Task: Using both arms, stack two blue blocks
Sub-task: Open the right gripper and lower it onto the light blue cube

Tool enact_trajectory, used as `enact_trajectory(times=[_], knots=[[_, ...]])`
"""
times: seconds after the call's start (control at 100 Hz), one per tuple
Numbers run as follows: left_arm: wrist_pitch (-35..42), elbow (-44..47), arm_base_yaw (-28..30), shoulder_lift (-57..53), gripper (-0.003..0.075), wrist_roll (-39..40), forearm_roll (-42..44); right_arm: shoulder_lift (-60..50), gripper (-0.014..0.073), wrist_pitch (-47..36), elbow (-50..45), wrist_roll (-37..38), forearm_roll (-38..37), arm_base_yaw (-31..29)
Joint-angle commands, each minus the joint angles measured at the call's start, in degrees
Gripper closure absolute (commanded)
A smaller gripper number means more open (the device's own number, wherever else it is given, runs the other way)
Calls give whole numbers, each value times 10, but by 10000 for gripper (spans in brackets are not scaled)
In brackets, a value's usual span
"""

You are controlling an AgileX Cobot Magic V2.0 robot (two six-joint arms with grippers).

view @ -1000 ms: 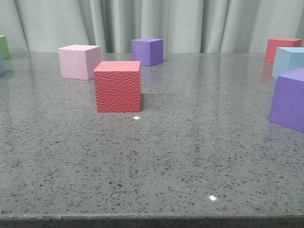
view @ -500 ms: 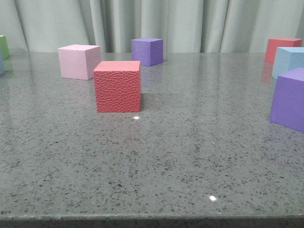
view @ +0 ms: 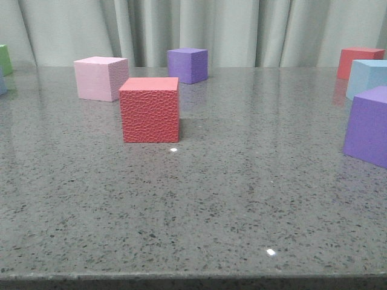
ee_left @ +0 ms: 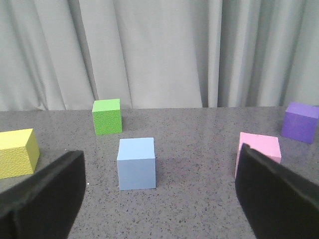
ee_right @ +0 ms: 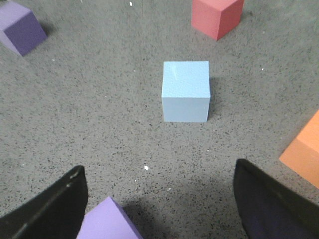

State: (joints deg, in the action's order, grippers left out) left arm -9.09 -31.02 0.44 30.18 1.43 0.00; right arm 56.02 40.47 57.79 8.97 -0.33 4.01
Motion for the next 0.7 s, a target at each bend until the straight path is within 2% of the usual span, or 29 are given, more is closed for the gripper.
enact_trajectory(times=[0.0, 0.17, 0.43, 0.69], knots=[[44, -24, 2, 5, 121, 4, -7, 42, -8, 4, 62, -2, -10, -3], [35, -24, 2, 5, 121, 4, -7, 145, -6, 78, 159, 3, -18, -4], [18, -24, 2, 5, 121, 4, -7, 263, -6, 135, 281, 29, -50, -4], [15, -24, 2, 5, 121, 4, -7, 350, -6, 187, 364, 31, -56, -7]])
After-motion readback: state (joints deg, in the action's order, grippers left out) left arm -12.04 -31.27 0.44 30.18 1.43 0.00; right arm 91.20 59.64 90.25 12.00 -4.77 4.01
